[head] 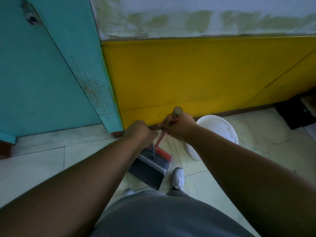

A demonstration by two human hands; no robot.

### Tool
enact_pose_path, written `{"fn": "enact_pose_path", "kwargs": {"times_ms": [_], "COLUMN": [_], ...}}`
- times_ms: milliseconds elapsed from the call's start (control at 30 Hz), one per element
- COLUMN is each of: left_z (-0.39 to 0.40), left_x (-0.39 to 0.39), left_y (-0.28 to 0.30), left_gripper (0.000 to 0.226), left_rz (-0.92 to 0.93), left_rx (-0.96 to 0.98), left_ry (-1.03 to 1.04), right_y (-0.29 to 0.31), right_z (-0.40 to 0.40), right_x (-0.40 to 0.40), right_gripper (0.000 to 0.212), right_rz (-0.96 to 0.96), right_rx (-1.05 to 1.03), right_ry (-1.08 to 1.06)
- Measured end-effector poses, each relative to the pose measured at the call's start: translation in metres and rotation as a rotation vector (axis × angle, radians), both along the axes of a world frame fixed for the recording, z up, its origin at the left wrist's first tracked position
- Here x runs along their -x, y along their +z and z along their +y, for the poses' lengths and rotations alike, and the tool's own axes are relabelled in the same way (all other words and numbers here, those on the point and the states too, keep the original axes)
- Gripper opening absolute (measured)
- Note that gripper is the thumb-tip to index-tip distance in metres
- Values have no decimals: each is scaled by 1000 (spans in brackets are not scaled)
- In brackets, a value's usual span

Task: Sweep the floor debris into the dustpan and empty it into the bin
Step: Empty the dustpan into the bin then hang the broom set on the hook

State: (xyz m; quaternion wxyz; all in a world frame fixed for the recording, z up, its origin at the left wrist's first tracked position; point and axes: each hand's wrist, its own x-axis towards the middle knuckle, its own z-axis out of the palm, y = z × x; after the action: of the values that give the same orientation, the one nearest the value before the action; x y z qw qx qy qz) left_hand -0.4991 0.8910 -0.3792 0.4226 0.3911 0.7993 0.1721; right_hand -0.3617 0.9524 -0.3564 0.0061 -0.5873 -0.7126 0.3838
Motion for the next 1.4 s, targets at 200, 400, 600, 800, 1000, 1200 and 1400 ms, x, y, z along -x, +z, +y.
{"fn": "enact_pose_path", "kwargs": {"times_ms": [200, 400, 600, 800, 1000, 1200, 1400], "left_z": [14, 26, 39, 50, 57, 71, 64], "left_x": [-27, -56, -58, -54, -55, -52, -43], "left_y": [-34, -49, -52, -45, -66, -67, -76], "left_gripper": [21, 14, 28, 13, 23, 37, 52], "left_rz": [-290, -286, -185, -414, -597, -316, -546], "left_rx": [-20, -19, 16, 12, 36, 86, -22], "left_ry": [362, 500, 533, 492, 577, 378, 319], "right_y": [-9, -26, -24, -17, -11, -7, -11], "right_z": [43, 72, 84, 90, 92, 99, 101], "right_x": [1, -8, -9, 3, 15, 23, 23], "right_gripper": [29, 37, 68, 67, 31, 26, 28], "right_rz": [21, 25, 37, 136, 99, 123, 131], "right_rx": [68, 50, 119, 36, -32, 16, -11], "right_ry": [169, 341, 369, 332, 274, 219, 205]}}
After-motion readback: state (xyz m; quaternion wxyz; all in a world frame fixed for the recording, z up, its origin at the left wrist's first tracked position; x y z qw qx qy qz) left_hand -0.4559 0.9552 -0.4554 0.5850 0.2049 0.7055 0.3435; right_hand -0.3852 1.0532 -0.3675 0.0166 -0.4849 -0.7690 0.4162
